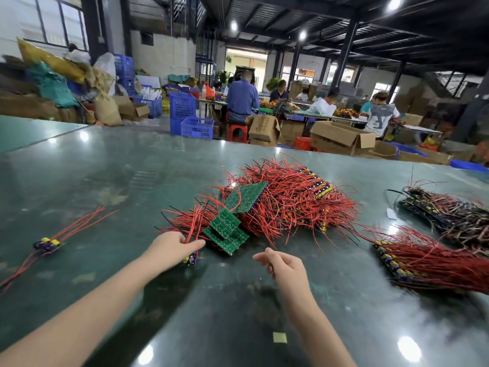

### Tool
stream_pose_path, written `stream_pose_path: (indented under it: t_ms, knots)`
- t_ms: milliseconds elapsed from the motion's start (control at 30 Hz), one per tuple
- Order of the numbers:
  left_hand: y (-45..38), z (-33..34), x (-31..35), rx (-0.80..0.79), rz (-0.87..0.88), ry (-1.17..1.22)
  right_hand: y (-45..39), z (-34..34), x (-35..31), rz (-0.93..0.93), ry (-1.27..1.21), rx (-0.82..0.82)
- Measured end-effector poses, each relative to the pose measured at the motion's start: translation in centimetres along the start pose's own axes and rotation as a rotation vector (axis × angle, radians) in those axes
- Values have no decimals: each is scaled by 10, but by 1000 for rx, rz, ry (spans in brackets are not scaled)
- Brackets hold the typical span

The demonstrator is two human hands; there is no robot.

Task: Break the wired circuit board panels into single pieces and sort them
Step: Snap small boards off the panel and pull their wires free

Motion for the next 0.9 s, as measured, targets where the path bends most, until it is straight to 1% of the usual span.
stream_pose_path:
  t_ms: [67,133,200,233,300,333,433,533,633,733,833,900]
  knots:
    - [0,2,4,47,-10,-12,-1,-3,0,2,-13,14]
    - [3,-4,3,80,-20,59,-1,-4,0,4,-23,18]
    - [9,-15,2,133,21,203,0,-2,-1,5,-25,-6]
    - [16,-19,4,141,64,318,1,2,-2,4,-25,-32]
    - [36,-22,20,71,183,580,5,14,-6,-1,-63,-107]
    - [46,-19,31,14,238,663,8,22,-9,-10,-97,-147]
    - [71,0,63,-109,339,765,15,40,-20,-66,-181,-219]
    - [81,16,77,-154,384,836,16,37,-23,-78,-252,-162]
    - [75,19,69,-127,342,882,13,28,-21,-83,-260,-104]
    - [69,24,55,-115,234,1010,12,25,-21,-135,-167,-95]
    - [67,31,47,-146,126,1135,11,20,-20,-165,-116,-31]
    - [64,35,42,-175,38,1253,11,17,-19,-160,-137,10]
Point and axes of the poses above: each hand's wrist, its own y-axis away from the middle knuckle, its own z-axis out of the palm, x = y × z, the point moved 9 cm from there along -y, towards the middle knuckle, and after that the axes turned 9 degrees about -z, right-handed, at the moved point
